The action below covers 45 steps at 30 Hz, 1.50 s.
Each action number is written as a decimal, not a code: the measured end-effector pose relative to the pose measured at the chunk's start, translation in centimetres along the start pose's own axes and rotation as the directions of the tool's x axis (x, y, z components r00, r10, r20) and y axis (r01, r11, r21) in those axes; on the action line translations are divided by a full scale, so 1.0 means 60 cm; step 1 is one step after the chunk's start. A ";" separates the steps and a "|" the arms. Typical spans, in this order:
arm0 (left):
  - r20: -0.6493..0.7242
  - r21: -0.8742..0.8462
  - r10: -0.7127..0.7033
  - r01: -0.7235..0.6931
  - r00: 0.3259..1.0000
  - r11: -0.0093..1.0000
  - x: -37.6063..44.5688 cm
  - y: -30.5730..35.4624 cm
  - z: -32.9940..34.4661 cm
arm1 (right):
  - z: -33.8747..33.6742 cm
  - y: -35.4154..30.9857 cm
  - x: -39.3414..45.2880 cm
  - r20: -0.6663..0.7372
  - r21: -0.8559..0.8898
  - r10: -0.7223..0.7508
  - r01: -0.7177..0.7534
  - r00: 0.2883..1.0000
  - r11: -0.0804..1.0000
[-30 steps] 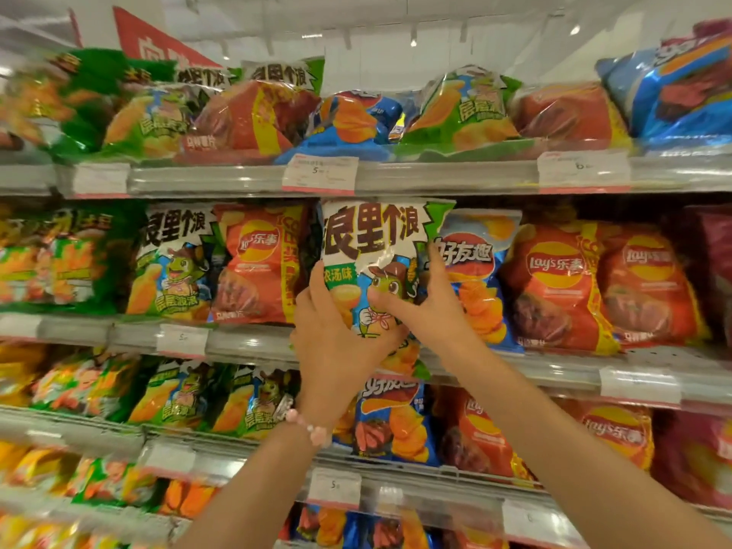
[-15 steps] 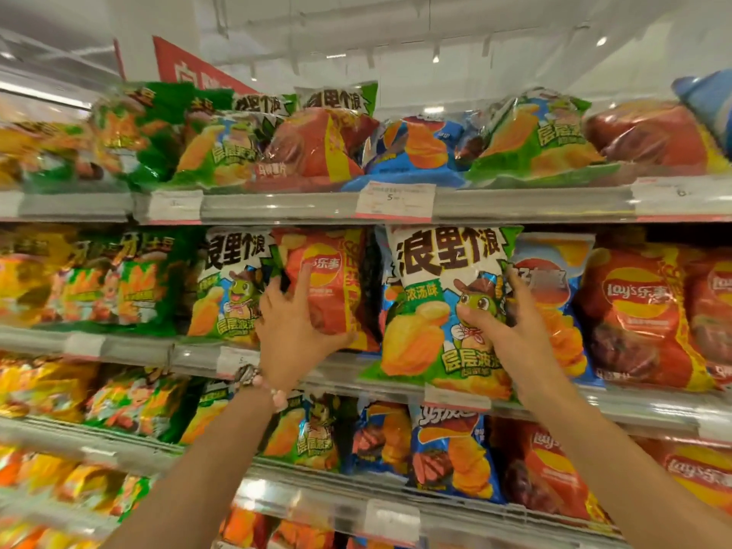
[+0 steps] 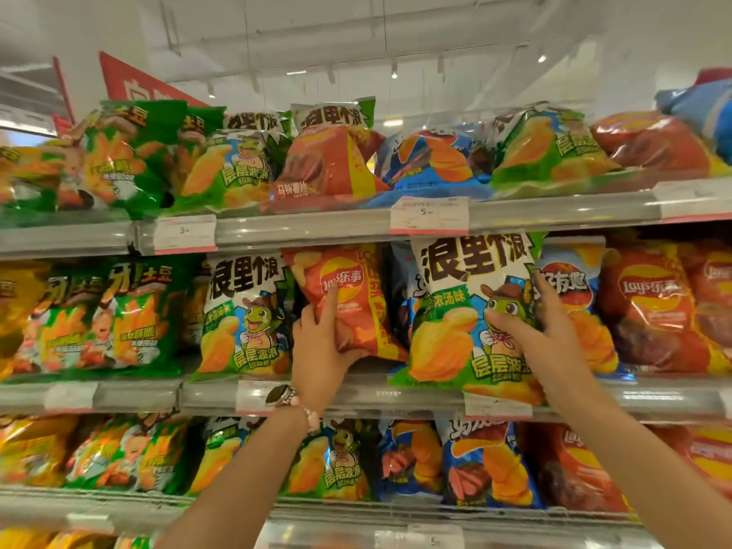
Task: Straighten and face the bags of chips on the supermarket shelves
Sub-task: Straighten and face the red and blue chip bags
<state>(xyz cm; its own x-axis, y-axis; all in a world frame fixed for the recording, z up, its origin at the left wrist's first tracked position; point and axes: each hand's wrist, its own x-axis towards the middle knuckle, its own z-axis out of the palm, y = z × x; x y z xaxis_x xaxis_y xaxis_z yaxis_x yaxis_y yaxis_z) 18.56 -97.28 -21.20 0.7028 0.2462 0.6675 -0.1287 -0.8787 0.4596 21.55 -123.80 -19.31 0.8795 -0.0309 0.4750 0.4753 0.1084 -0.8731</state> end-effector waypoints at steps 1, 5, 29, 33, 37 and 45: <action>-0.011 -0.037 0.013 -0.013 1.000 0.999 0.003 -0.002 -0.002 | 0.003 0.000 -0.003 -0.005 -0.014 -0.006 0.006 1.000 1.000; -0.047 -0.159 0.072 -0.079 0.996 0.984 0.014 -0.011 -0.023 | 0.009 -0.001 -0.012 -0.037 -0.085 -0.037 0.034 0.999 0.996; -0.005 -0.191 0.129 -0.128 0.992 0.973 -0.075 -0.143 -0.204 | 0.285 0.029 0.047 0.099 -0.377 -0.090 0.121 0.991 0.918; 0.021 -0.183 0.132 -0.126 0.991 0.975 -0.078 -0.142 -0.202 | 0.301 0.050 0.052 0.078 -0.326 -0.038 0.061 0.996 0.943; 0.028 -0.225 0.113 -0.104 0.993 0.969 -0.080 -0.147 -0.194 | 0.294 0.069 0.041 0.126 -0.395 -0.034 0.081 0.991 0.915; 0.013 -0.257 0.179 -0.170 0.984 0.951 -0.086 -0.122 -0.173 | 0.285 0.070 0.030 0.121 -0.444 0.072 -0.011 0.990 0.896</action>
<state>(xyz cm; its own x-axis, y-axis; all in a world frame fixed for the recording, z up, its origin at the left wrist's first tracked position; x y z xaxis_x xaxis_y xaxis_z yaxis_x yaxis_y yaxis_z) 8.61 -87.87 -21.91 0.6776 0.0792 0.7312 -0.4219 -0.7724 0.4747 24.74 -106.43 -20.25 0.9019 0.0977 0.4207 0.4273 -0.3439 -0.8361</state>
